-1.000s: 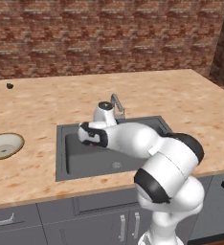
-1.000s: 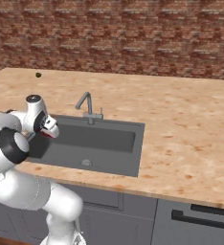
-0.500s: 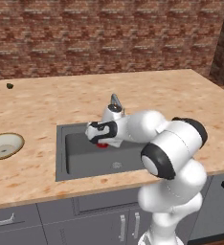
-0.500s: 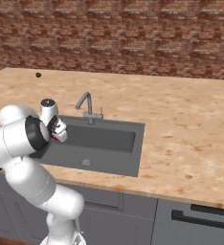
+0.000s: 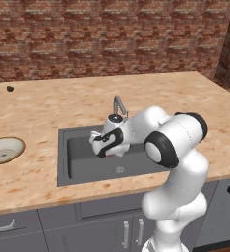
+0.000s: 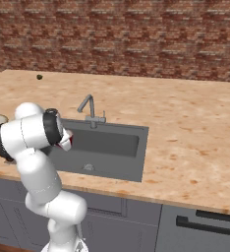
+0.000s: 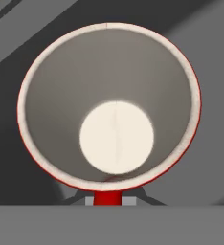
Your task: Pick the mug and place it in the sink. Pick the bowl and place it in the open cabinet and then close the cabinet.
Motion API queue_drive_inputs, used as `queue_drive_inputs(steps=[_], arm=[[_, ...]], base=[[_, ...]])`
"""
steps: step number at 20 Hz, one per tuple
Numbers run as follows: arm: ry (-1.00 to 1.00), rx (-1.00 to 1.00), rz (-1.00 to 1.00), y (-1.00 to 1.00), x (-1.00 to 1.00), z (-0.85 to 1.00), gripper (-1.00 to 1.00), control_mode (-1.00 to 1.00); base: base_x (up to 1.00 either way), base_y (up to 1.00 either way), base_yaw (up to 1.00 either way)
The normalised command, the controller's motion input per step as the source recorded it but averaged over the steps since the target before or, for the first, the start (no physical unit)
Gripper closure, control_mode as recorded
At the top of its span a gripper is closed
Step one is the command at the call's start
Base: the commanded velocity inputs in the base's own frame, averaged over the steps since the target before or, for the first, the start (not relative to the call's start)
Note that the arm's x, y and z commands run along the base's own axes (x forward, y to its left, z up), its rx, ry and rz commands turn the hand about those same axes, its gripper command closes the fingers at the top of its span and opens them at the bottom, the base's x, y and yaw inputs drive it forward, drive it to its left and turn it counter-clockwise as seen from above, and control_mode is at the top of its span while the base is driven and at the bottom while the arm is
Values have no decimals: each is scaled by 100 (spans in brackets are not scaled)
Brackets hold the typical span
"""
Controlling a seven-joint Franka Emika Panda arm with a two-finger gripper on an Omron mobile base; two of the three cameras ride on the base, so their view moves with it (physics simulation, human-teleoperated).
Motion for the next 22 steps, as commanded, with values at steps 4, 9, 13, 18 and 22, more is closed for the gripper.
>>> queue_drive_inputs(steps=[4,9,13,18,22], arm=[[6,0,-6,0,44,-24,100,-100],[10,0,-3,-3,15,-22,100,-100],[8,0,-4,0,2,-22,100,-100],[5,0,-2,-5,22,-5,100,-100],[4,0,-2,-8,22,-16,100,-100]], base=[[0,0,0],[0,0,0],[0,0,0],[0,0,0],[0,0,0]])
